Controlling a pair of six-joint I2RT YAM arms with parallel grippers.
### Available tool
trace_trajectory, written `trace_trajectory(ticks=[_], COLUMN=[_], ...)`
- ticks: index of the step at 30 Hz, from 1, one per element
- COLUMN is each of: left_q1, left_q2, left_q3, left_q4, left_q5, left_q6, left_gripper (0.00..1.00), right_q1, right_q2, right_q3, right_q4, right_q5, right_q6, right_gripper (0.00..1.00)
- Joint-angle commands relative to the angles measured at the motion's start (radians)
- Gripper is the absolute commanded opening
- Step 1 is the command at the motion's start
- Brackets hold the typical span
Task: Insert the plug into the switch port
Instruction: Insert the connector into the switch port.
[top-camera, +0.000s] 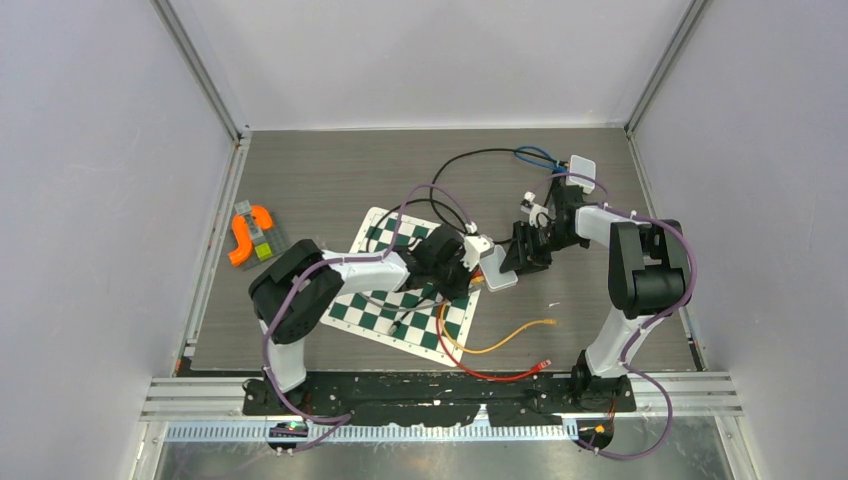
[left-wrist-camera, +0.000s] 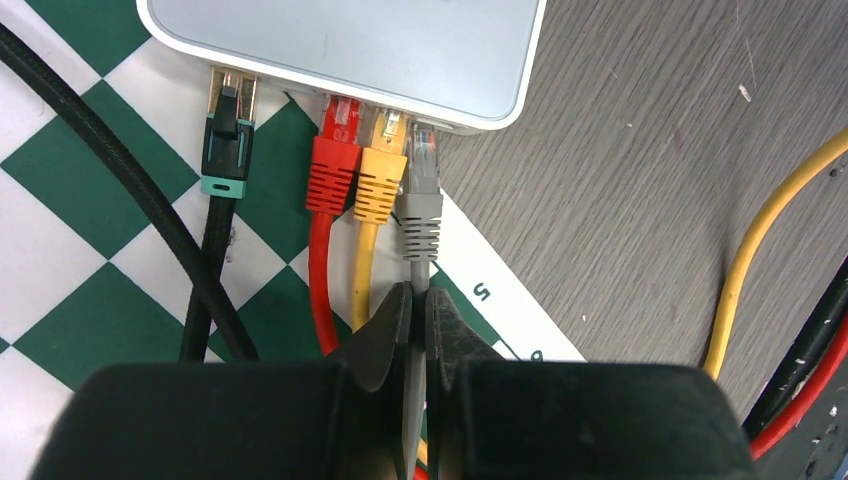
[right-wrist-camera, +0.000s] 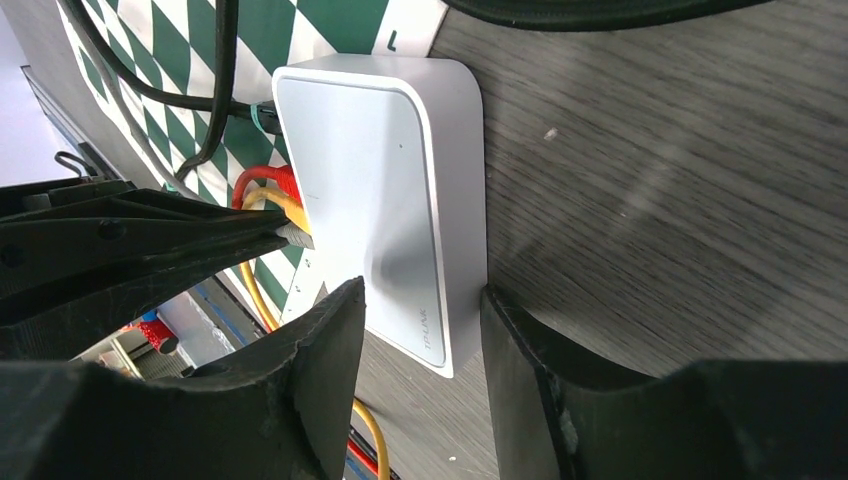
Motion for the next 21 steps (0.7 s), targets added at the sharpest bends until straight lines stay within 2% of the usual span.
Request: trace_trajectory(ticks=[1,21], left_q1=[0.007,0.031], left_q2=[-0.045,-0.067], left_q3=[-0.016,-0.054], left_q4=[0.111,0.159], left_q5=[0.024,0.067], left_q6=[-0.023,-0.033], left_gripper=[0.0,0.0], right_q1=[0.007,0.005], right_q2=[0.012,0.03], right_q3=[-0.007,0.0], right_q4=[0.017,0.009], right_q5=[-0.023,-0.024], right_q6=[-0.016,-0.027], right_gripper=[0.53,0.52])
